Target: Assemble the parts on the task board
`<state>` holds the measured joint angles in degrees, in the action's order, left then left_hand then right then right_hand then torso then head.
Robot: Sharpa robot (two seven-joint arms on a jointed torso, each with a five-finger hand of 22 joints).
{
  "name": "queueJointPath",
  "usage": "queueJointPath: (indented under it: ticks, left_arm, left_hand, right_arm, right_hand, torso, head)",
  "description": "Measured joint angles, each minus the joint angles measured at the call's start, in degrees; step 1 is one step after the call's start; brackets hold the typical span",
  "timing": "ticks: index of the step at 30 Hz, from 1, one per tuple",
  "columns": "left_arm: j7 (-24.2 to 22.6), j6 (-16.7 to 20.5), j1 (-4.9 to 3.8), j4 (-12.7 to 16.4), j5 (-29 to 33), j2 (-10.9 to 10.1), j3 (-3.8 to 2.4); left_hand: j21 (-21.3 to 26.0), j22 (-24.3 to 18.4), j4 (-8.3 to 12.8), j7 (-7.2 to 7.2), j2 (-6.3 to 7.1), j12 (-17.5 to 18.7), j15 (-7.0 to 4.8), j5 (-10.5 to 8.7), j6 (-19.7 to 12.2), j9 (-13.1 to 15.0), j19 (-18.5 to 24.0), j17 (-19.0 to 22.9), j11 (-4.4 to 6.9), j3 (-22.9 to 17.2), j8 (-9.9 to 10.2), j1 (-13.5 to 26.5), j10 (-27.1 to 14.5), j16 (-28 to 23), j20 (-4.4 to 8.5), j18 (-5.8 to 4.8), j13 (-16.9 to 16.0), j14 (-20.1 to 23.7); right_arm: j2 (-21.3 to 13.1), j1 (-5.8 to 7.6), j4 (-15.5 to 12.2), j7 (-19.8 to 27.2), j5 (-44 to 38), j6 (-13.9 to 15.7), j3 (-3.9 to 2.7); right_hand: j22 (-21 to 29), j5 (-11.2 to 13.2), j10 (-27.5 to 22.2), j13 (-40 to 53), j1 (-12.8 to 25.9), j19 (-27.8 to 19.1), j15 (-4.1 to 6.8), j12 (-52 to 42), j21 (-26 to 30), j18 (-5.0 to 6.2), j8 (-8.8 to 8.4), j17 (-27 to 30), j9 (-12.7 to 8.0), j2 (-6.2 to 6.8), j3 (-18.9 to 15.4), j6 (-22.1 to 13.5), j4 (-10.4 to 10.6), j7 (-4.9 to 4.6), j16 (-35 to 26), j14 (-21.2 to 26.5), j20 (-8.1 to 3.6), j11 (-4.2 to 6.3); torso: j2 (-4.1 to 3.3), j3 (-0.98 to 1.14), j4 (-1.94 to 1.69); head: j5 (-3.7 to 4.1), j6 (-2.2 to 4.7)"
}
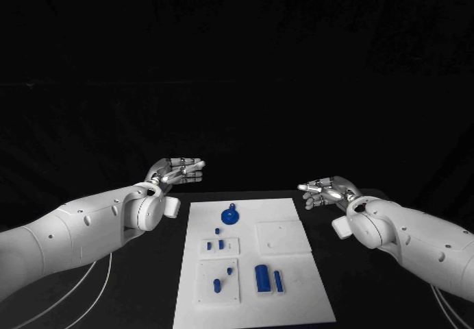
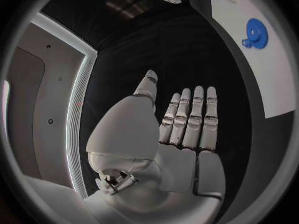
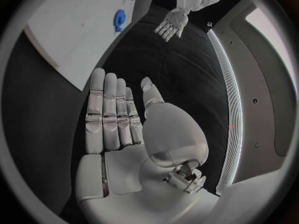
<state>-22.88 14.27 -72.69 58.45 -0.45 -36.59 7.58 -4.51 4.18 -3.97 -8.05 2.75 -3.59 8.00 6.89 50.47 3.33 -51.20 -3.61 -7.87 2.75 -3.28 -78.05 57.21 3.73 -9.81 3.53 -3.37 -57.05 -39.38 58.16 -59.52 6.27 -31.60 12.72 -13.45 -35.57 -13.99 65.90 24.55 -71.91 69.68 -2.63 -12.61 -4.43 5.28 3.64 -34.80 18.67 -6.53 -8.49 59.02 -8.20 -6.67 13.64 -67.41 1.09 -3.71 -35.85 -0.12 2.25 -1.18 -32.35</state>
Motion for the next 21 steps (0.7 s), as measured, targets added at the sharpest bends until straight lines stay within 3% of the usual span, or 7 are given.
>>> queueJointPath:
  ticks: [3, 5, 8, 10, 14, 19, 21]
  left_arm:
    - [0.0, 0.6, -0.34, -1.6, 0.5, 0.8, -0.06]
    - [0.0, 1.0, -0.41, -2.4, 0.9, 1.2, -0.06]
    - [0.1, 1.4, -0.53, -3.3, 1.6, 1.8, -0.07]
    - [0.2, 1.7, -0.57, -3.6, 2.0, 2.0, -0.08]
    - [0.4, 1.9, -0.57, -3.9, 2.5, 2.3, -0.06]
    - [0.5, 2.1, -0.14, -3.0, 2.5, 1.8, -0.31]
    - [0.5, 2.5, 0.40, -1.6, 2.4, 1.4, -0.64]
  left_hand:
    - [0.2, -0.1, -1.4, 0.30, 1.16, 0.1, -0.14, 0.16, -2.0, -0.1, 1.4, 0.2, 0.21, -1.4, 0.0, 0.1, -3.7, -0.1, -2.32, 2.63, 0.2, 3.3]
    - [0.4, -0.2, -1.9, 0.51, 2.06, 0.4, -0.21, 0.16, -4.3, -0.2, 2.4, 0.4, 0.41, -1.9, 0.0, 0.0, -7.6, -0.4, -3.47, 3.60, 0.3, 6.9]
    - [0.4, -0.2, -4.1, 0.80, 3.53, 0.4, -0.22, 0.16, -6.5, -0.3, 3.9, 0.5, 0.60, -2.5, 0.0, -0.6, -10.8, -0.4, -4.97, 5.41, 0.4, 10.3]
    - [0.4, -0.2, -4.9, 0.86, 3.82, 0.4, -0.29, 0.16, -7.2, -0.3, 4.3, 0.5, 0.71, -2.5, 0.0, -0.9, -11.3, -0.4, -5.61, 6.32, 0.4, 10.9]
    - [0.6, -0.3, -4.9, 1.08, 3.74, 0.6, -0.48, 0.07, -8.8, -0.4, 5.9, 0.6, 0.86, -2.4, 0.2, -0.3, -12.9, -0.6, -5.63, 6.74, 0.5, 12.6]
    - [2.8, -2.4, -0.1, 4.84, 0.42, 2.3, -4.54, -3.71, -31.5, -2.0, 30.5, 2.3, 4.66, -2.6, 2.0, 14.4, -36.9, -2.4, 2.70, 1.31, 2.1, 36.7]
    - [3.2, -2.9, 1.0, 5.67, -0.41, 2.4, -5.45, -4.53, -36.4, -2.4, 35.9, 2.6, 5.48, -2.7, 2.2, 19.0, -42.2, -2.6, 4.56, 0.04, 2.4, 42.0]
  right_arm:
    - [2.1, 0.02, 3.5, 2.7, 3.5, -0.2, -0.72]
    - [3.1, 0.02, 4.9, 4.1, 5.4, -0.5, -1.02]
    - [4.3, 0.06, 6.5, 6.0, 8.0, -1.2, -1.35]
    - [5.0, 0.08, 7.2, 7.1, 9.4, -1.8, -1.48]
    - [5.4, 0.08, 7.4, 8.3, 10.8, -2.6, -1.55]
    - [5.0, 0.07, 6.5, 8.2, 10.9, -2.2, -0.96]
    - [4.5, 0.08, 5.2, 8.2, 11.2, -1.6, -0.33]
  right_hand:
    - [11.0, 0.7, -2.2, -13.8, 0.3, -9.7, -2.96, 7.5, 0.4, 0.09, 0.00, 11.7, -6.5, -0.44, 1.6, -1.0, -1.1, -0.20, -8.6, 5.2, 4.51, -2.61]
    - [19.7, 1.6, -4.5, -20.2, 0.7, -12.8, -4.00, 8.7, 0.4, 2.82, 0.00, 22.4, -12.3, -0.89, 3.5, -1.3, -1.7, -0.01, -9.7, 8.1, 7.95, -3.38]
    - [29.8, 2.4, -7.1, -21.1, 1.6, -17.4, -4.28, 8.9, 0.0, 8.60, -0.21, 30.7, -15.0, -0.91, 5.7, -2.7, -1.6, 0.37, -9.8, 10.1, 14.10, -3.55]
    - [31.3, 2.5, -7.4, -21.2, 1.8, -18.3, -4.43, 8.9, 0.0, 9.38, -0.21, 31.2, -15.2, -0.75, 5.9, -3.3, -1.4, 0.20, -9.8, 10.3, 15.02, -3.56]
    - [31.9, 2.8, -8.3, -21.4, 2.7, -20.6, -4.32, 9.2, 0.1, 9.34, -0.21, 31.5, -15.3, -0.14, 6.2, -5.9, -1.1, 0.22, -10.1, 12.6, 14.87, -3.61]
    - [33.9, 8.8, -35.5, -23.1, 15.8, -47.2, -0.69, 11.1, 2.5, 1.52, -2.13, 33.3, -17.1, 3.51, 7.5, -34.6, 4.0, 3.62, -12.1, 42.2, 6.21, 0.29]
    - [34.3, 10.2, -43.4, -23.5, 25.2, -53.0, 0.18, 11.5, 3.0, -0.21, -2.52, 33.7, -17.6, 4.27, 7.7, -40.9, 5.0, 4.43, -12.4, 48.7, 4.34, 1.17]
  torso:
    - [0.29, -0.07, 0.00]
    - [0.54, -0.07, 0.00]
    - [0.73, 0.00, 0.03]
    - [0.77, 0.06, 0.06]
    - [0.81, 0.15, 0.15]
    - [0.98, 0.15, 0.05]
    - [1.28, 0.15, -0.14]
  head:
    - [-0.40, 1.19]
    - [-0.62, 1.76]
    - [-0.96, 2.46]
    - [-1.10, 2.81]
    - [-1.38, 3.14]
    - [-1.19, 2.76]
    - [-0.93, 2.19]
